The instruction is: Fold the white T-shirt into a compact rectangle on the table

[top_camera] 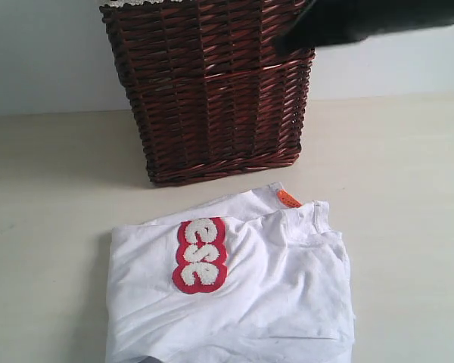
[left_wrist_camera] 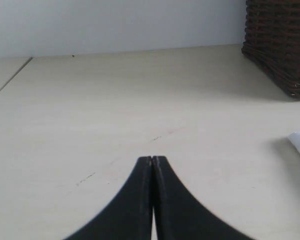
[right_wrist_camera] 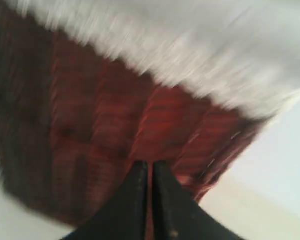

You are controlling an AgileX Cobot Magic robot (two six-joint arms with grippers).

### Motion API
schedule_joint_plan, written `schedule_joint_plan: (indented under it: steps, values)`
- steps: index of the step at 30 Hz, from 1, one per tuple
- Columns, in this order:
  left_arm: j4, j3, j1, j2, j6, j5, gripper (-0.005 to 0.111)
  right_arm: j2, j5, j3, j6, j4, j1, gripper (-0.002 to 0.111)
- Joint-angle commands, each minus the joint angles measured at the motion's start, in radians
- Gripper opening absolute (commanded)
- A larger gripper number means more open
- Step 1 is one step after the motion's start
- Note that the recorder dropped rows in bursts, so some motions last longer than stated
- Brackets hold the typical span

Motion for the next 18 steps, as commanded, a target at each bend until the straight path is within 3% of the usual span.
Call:
schedule_joint_plan:
  steps: [1,3,8,14,18]
  values:
    - [-0.003,-0.001,0.001,-0.006,-0.001,-0.006,0.0,-0.197,-0.342,0.055,0.189,0.059,-0.053,0.01]
    - [-0.003,-0.001,0.001,-0.006,-0.001,-0.006,0.0,-0.274,-0.408,0.083,0.258,0.107,-0.077,0.012]
    - [-0.003,-0.001,0.001,-0.006,-0.001,-0.006,0.0,-0.492,-0.331,0.216,0.282,0.175,-0.227,0.018]
    - [-0.003,-0.001,0.001,-0.006,-0.001,-0.006,0.0,-0.799,-0.319,0.543,0.188,0.134,-0.533,0.018]
    - [-0.003,-0.001,0.001,-0.006,-0.001,-0.006,0.0,-1.073,-0.311,0.741,0.238,0.134,-0.607,0.018]
